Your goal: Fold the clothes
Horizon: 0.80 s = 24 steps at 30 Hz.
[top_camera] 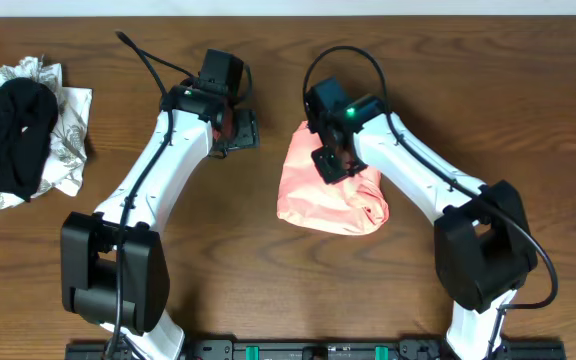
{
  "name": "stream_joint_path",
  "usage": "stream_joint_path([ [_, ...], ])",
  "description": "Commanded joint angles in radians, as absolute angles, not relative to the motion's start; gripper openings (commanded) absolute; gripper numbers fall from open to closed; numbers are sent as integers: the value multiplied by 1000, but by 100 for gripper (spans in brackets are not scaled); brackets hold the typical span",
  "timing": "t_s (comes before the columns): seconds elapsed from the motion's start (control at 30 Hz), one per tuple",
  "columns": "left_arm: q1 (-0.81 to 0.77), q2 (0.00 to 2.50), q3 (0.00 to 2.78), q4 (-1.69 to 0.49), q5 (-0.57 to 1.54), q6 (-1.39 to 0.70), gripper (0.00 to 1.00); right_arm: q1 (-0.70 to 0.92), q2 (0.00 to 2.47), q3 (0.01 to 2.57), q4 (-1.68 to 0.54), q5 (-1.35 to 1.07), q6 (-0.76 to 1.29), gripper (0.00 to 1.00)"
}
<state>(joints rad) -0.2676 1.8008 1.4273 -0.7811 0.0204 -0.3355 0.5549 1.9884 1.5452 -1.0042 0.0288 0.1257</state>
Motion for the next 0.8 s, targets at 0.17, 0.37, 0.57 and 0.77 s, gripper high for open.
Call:
stream_joint_path([
  [0.17,-268,1813,1415,-784,22,-326,74,572,1966,1537,-995,-90,163,77],
  [0.37,-268,1813,1415,-784,22,-326,74,572,1966,1537,-994,-154,159,88],
  [0.57,-268,1813,1415,-784,22,-326,74,572,1966,1537,-983,-287,124,90],
  [0.77,-268,1813,1415,-784,22,-326,74,577,1966,1537,-973,-421,54,90],
])
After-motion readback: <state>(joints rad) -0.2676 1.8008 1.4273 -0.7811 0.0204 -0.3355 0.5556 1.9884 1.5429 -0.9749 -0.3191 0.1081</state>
